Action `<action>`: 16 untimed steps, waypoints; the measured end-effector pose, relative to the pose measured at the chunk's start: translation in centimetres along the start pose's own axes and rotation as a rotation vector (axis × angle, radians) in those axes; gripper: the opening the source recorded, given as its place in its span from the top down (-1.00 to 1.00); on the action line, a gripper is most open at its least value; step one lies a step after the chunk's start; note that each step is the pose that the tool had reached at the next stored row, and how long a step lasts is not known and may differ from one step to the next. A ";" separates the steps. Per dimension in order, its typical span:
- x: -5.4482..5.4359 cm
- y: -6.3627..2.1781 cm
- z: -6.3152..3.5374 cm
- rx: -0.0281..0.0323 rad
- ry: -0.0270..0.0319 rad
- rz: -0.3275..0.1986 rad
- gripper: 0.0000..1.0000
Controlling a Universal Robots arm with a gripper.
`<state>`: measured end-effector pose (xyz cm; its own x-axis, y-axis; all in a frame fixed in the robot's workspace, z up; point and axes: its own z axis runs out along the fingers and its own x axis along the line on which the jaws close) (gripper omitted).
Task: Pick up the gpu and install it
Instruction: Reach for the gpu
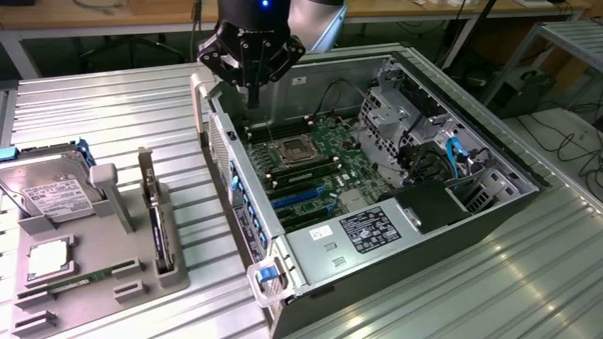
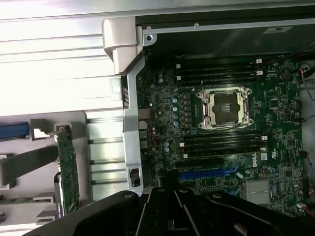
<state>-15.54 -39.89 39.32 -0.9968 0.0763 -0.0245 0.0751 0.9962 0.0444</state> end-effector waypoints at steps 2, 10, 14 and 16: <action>0.2 -0.01 0.00 0.0000 0.0000 0.000 0.79; 1.0 -0.08 -0.01 0.0000 0.0000 0.000 0.79; 1.4 -0.11 -0.01 -0.0001 0.0001 0.000 0.79; 1.6 -0.13 -0.02 0.0001 0.0001 0.000 0.79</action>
<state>-17.18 -39.89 39.29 -0.9968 0.0762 -0.0244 0.0751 0.9962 0.0443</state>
